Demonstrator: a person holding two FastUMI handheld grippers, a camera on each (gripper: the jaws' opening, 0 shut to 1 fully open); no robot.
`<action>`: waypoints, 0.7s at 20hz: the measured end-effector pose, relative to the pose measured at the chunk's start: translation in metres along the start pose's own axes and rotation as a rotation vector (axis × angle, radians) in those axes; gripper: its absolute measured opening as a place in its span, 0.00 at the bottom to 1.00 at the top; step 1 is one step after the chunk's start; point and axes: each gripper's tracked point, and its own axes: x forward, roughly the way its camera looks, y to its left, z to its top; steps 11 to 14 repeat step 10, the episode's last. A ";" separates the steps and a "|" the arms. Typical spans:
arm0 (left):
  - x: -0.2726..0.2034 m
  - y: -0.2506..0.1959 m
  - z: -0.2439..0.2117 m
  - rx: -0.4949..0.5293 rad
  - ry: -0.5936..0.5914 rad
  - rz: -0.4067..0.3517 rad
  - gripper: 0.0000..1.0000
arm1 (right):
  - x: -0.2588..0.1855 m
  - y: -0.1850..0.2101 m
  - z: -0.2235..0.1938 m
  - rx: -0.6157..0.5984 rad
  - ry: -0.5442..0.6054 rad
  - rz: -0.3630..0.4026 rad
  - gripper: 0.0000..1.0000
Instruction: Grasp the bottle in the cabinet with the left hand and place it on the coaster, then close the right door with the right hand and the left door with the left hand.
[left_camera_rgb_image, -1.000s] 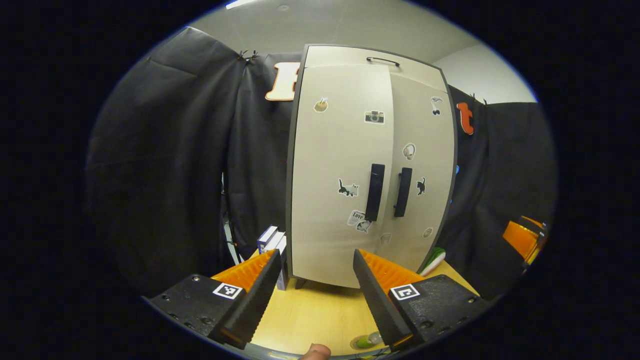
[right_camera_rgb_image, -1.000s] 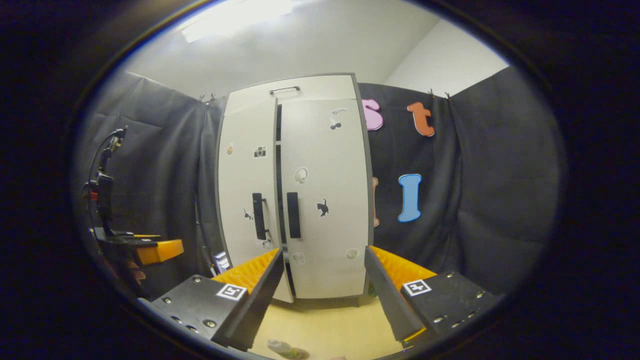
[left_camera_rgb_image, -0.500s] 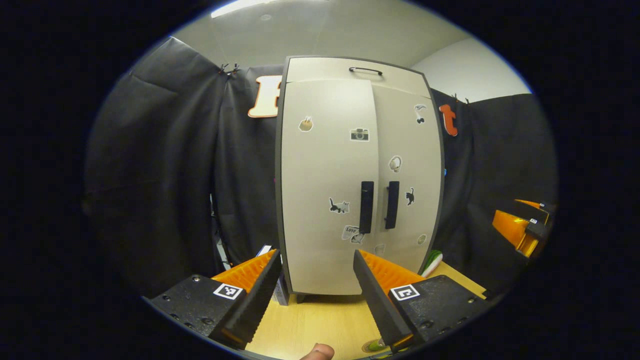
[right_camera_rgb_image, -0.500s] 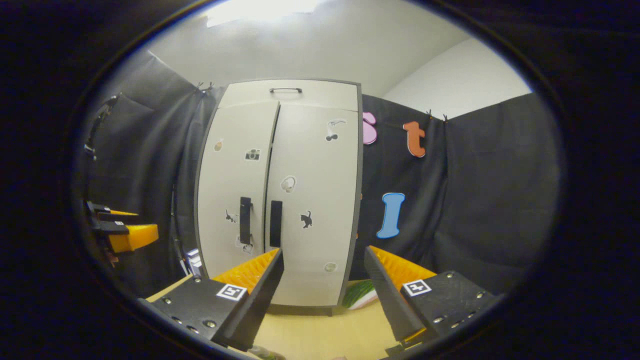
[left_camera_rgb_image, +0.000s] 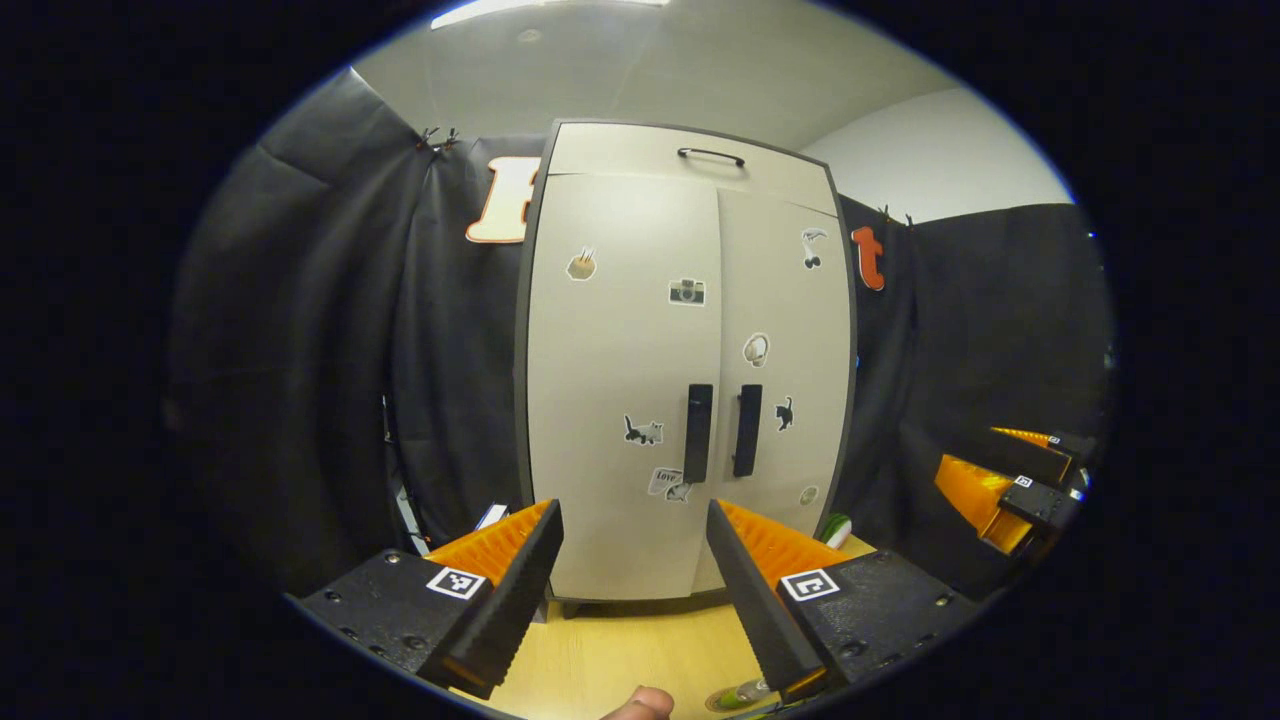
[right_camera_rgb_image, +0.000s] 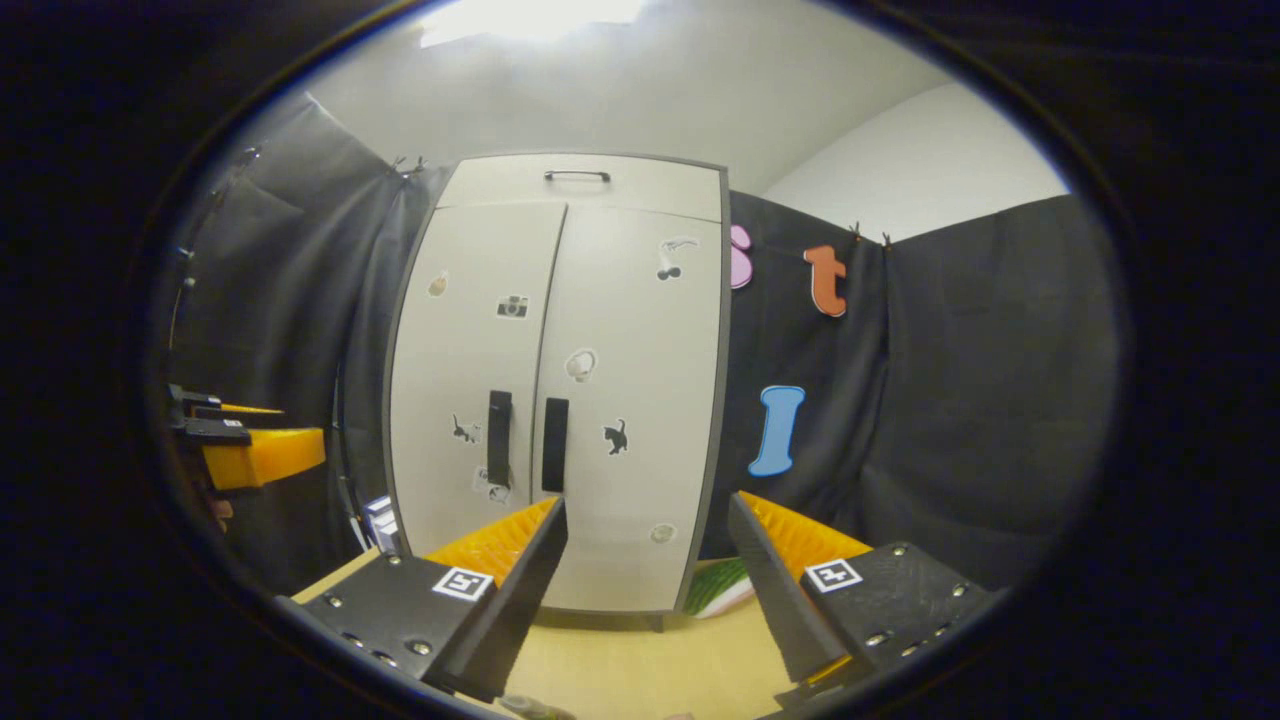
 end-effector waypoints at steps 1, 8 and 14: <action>0.002 -0.001 0.005 0.007 -0.011 -0.006 0.92 | -0.001 -0.002 -0.001 0.005 -0.001 -0.003 0.98; 0.008 -0.002 0.004 -0.006 -0.023 -0.009 0.92 | -0.003 -0.001 0.000 -0.030 -0.018 0.004 0.98; 0.008 0.003 0.003 0.006 -0.023 0.018 0.92 | -0.005 -0.001 0.001 -0.037 -0.026 0.015 0.98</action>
